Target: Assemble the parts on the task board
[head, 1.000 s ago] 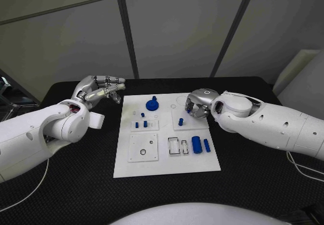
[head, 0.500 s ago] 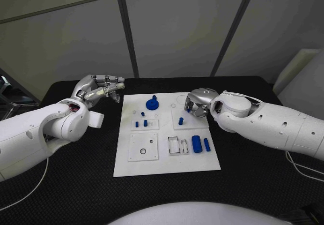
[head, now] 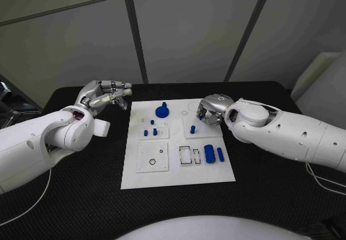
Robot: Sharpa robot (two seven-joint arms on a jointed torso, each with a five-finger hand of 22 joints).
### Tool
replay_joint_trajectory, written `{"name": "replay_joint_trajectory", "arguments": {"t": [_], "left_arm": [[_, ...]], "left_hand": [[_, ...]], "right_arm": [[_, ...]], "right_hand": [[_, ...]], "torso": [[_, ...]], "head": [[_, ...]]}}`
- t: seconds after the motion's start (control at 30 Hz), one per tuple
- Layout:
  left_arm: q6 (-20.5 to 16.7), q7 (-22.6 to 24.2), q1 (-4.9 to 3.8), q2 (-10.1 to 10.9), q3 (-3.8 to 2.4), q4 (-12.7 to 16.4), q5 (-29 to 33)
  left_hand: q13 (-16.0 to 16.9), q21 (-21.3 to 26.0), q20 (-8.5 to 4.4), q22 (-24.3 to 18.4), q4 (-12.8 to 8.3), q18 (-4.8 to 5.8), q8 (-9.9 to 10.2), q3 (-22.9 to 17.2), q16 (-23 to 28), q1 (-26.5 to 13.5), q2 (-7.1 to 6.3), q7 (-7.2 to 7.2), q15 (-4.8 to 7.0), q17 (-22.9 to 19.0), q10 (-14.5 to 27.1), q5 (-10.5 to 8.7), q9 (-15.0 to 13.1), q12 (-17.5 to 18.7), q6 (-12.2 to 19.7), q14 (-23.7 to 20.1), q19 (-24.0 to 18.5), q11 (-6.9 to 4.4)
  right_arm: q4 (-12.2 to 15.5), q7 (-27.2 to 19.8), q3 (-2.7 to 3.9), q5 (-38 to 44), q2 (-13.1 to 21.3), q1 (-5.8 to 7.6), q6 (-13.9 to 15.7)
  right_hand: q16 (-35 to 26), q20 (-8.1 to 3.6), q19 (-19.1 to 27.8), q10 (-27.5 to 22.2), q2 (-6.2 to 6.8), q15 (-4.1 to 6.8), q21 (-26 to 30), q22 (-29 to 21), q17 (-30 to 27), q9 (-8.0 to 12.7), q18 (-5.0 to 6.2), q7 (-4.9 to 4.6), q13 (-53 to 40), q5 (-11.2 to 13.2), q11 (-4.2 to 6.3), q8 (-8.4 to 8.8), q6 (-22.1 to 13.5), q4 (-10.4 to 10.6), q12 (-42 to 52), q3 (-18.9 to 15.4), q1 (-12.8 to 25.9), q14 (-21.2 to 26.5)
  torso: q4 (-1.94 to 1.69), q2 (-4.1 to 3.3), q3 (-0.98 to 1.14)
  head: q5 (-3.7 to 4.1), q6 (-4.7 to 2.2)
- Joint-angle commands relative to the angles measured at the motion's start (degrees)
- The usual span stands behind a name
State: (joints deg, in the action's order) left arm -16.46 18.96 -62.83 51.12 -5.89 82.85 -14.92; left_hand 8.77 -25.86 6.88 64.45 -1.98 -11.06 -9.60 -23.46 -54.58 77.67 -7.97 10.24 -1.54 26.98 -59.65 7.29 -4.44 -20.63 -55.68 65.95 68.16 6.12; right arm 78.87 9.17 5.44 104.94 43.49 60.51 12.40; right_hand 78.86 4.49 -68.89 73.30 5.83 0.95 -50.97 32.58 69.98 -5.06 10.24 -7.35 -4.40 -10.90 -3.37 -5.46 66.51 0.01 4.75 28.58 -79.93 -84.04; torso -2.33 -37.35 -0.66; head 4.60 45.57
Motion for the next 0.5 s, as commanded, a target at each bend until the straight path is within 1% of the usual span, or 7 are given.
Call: {"name": "replay_joint_trajectory", "arguments": {"t": [0.03, 0.2, 0.33, 0.5], "left_arm": [[0.6, 0.1, -0.07, 0.0, -0.05, -0.1, 0.3], [0.7, -0.1, -0.07, 0.0, -0.05, -0.3, 0.3], [0.7, -0.2, -0.07, 0.0, -0.05, -0.5, 0.3], [0.7, -0.3, -0.07, 0.0, -0.05, -0.7, 0.3]], "left_hand": [[0.1, 0.2, 0.13, -0.1, 0.0, 0.66, 0.0, 0.3, 0.2, 0.0, 0.68, 0.15, 0.01, -0.1, 0.6, 0.19, 0.1, -0.4, 0.5, -0.4, -0.4, 0.07], [0.1, 0.3, 0.16, -0.2, 0.0, 0.66, 0.0, 0.3, 0.2, 0.0, 0.70, 0.21, -0.04, -0.1, 0.8, 0.19, 0.1, -0.5, 0.7, -0.5, -0.3, 0.14], [0.1, 0.4, 0.19, -0.3, 0.0, 0.66, 0.0, 0.4, 0.2, 0.1, 0.71, 0.27, -0.08, -0.2, 1.1, 0.19, 0.2, -0.6, 0.8, -0.6, -0.3, 0.19], [0.2, 0.5, 0.23, -0.4, 0.1, 0.67, 0.1, 0.6, 0.2, 0.0, 0.76, 0.36, -0.15, -0.2, 1.3, 0.18, 0.2, -0.7, 1.0, -0.6, -0.3, 0.28]], "right_arm": [[0.7, 0.1, 0.11, -0.3, 0.3, 0.19, 3.0], [1.6, 0.1, 0.12, -0.7, 1.0, 0.19, 3.6], [2.6, 0.3, 0.14, -0.9, 1.7, 0.21, 4.0], [4.8, 0.6, 0.18, -1.2, 3.3, 0.23, 4.7]], "right_hand": [[0.3, -0.14, 0.1, 0.4, 0.00, 0.49, -0.3, 0.1, 0.1, -0.2, -0.23, -0.06, 0.0, 0.5, 0.08, -0.12, 0.4, 0.5, 0.1, -0.1, 0.9, -3.0], [0.4, -0.14, 0.1, 0.5, 0.09, 0.50, -0.3, 0.2, 0.2, -0.3, -0.23, 0.00, 0.0, 0.8, 0.11, -0.10, 0.4, 0.7, 0.0, -0.3, 1.2, -2.9], [0.4, -0.14, 0.1, 0.5, 0.09, 0.50, -0.3, 0.2, 0.2, -0.3, -0.23, 0.00, 0.0, 0.8, 0.11, -0.10, 0.4, 0.7, 0.0, -0.3, 1.2, -2.9], [0.5, -0.14, 0.0, 0.5, 0.07, 0.51, -0.4, 0.3, 0.4, -0.3, -0.26, 0.04, 0.0, 0.8, 0.15, -0.11, 0.5, 0.7, 0.0, -0.3, 1.2, -3.0]], "torso": [[0.02, -0.02, 0.01], [-0.03, -0.01, -0.03], [-0.02, 0.01, -0.01], [-0.03, 0.08, -0.07]], "head": [[0.13, 0.04], [0.27, -0.02], [0.27, -0.02], [0.19, 0.05]]}}
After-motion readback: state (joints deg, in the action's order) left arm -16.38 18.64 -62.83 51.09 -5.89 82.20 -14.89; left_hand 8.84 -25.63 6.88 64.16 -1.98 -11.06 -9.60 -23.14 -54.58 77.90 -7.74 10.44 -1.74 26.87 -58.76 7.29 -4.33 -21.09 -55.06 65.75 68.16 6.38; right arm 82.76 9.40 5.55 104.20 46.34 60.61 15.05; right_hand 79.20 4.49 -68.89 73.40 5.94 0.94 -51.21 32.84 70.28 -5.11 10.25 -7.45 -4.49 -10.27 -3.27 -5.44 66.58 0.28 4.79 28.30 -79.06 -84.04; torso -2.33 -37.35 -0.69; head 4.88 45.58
